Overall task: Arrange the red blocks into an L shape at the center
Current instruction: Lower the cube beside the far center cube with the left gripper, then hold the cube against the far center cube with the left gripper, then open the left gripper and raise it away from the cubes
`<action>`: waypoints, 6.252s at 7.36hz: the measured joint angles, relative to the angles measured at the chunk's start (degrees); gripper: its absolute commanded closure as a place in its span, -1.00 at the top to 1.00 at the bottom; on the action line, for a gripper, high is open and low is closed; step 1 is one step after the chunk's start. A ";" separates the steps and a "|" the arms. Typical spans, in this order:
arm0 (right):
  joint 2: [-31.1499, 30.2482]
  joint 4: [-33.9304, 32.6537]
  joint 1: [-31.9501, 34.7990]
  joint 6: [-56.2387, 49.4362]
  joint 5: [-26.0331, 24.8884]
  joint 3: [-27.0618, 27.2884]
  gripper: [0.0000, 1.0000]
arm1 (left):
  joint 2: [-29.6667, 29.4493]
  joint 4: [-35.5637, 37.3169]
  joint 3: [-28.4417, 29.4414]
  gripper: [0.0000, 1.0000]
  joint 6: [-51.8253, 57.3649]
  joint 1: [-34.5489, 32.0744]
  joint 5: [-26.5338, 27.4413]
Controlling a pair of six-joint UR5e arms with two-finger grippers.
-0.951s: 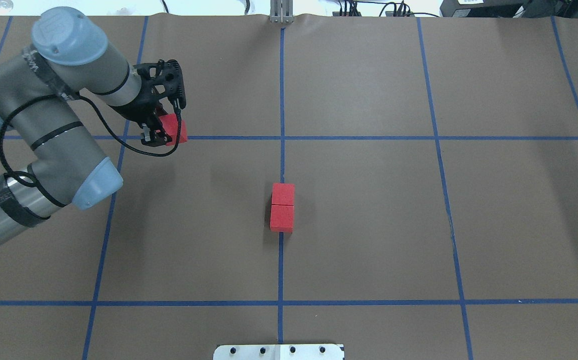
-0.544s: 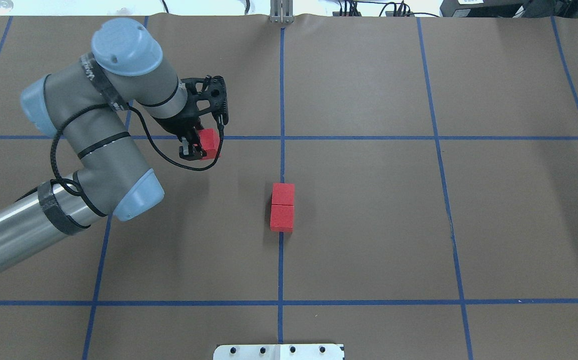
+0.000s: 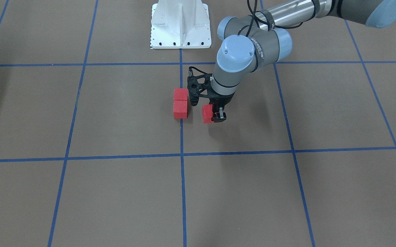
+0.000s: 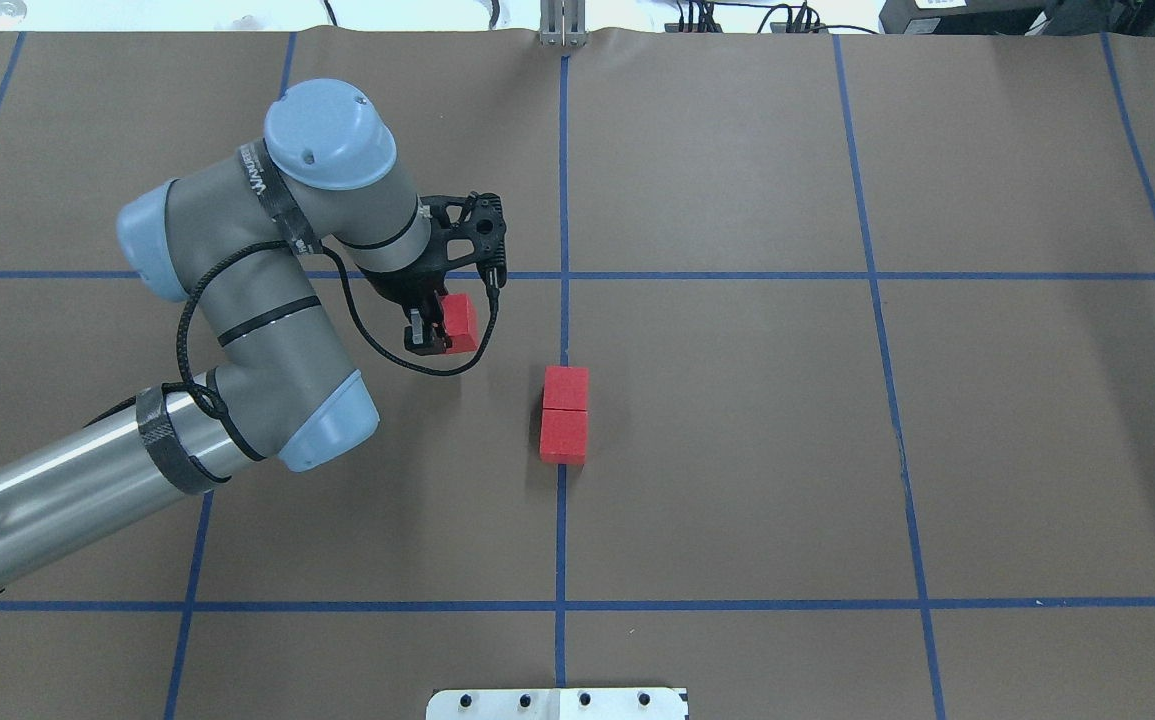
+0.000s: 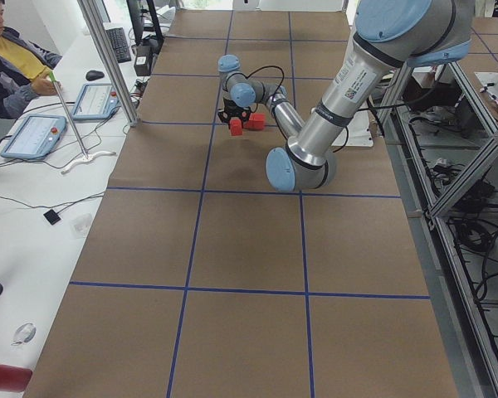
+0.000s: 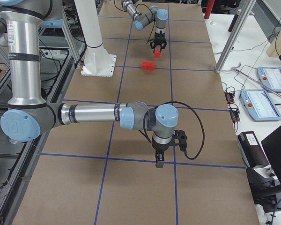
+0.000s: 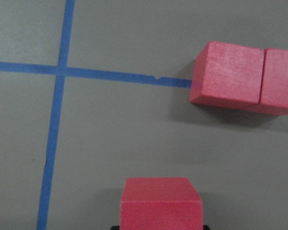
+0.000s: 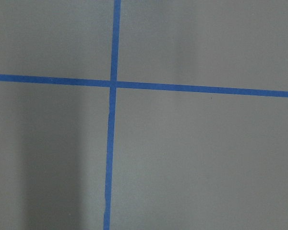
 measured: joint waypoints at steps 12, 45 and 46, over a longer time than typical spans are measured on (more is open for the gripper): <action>0.00 -0.02 0.01 0.44 -0.07 0.08 1.00 | -3.39 -0.82 5.14 -0.70 0.39 4.47 -0.09; 0.81 -0.02 -0.06 0.43 -0.09 -0.33 1.00 | 12.86 -3.79 -5.53 1.00 0.37 -12.50 3.69; 0.61 -0.02 -0.03 0.21 -0.09 -0.33 1.00 | 17.03 -3.81 -6.12 1.00 0.37 -17.21 2.62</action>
